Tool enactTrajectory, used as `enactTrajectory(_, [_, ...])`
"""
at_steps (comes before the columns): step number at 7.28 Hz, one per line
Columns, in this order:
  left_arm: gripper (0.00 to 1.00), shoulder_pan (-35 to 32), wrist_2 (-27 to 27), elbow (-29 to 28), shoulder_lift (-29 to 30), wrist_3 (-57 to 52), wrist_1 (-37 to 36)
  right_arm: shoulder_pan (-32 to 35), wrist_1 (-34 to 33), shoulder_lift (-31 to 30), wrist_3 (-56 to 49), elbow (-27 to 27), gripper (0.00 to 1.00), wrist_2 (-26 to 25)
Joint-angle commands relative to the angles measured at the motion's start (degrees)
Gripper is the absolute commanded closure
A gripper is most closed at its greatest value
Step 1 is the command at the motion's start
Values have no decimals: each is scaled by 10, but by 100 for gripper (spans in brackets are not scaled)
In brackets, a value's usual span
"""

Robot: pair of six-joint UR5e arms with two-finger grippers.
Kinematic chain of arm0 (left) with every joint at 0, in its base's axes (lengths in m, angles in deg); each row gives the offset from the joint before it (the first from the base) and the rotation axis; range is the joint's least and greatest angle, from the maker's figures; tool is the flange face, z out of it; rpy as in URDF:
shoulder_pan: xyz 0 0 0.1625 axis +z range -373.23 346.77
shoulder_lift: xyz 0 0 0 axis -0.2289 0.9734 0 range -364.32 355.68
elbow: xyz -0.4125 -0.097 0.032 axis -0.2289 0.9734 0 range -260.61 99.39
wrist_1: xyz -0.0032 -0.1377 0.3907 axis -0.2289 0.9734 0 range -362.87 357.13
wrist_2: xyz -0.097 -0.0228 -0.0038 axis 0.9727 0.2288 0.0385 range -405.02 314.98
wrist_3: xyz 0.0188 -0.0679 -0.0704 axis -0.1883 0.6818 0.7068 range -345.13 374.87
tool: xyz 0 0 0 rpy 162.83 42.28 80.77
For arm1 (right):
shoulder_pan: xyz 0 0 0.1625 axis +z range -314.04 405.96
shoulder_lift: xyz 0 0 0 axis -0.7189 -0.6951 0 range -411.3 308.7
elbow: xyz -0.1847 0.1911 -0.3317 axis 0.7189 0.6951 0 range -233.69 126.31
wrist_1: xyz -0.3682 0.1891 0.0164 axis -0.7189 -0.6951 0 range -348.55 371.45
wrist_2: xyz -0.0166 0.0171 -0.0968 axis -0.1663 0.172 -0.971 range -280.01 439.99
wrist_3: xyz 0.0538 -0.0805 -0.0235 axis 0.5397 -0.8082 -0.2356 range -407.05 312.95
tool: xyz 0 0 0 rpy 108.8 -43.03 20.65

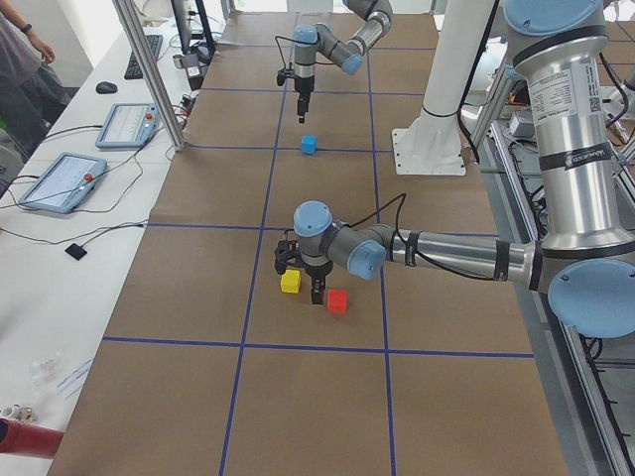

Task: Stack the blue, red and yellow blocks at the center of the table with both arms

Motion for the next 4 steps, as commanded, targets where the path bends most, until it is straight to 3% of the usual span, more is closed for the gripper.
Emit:
enactTrajectory(1, [0, 24, -5, -72, -6, 38, 126, 4, 2, -40, -1, -21, 1, -3])
enactTrajectory(4, [0, 70, -10, -78, -7, 45, 141, 1, 3, -43, -1, -21, 1, -4])
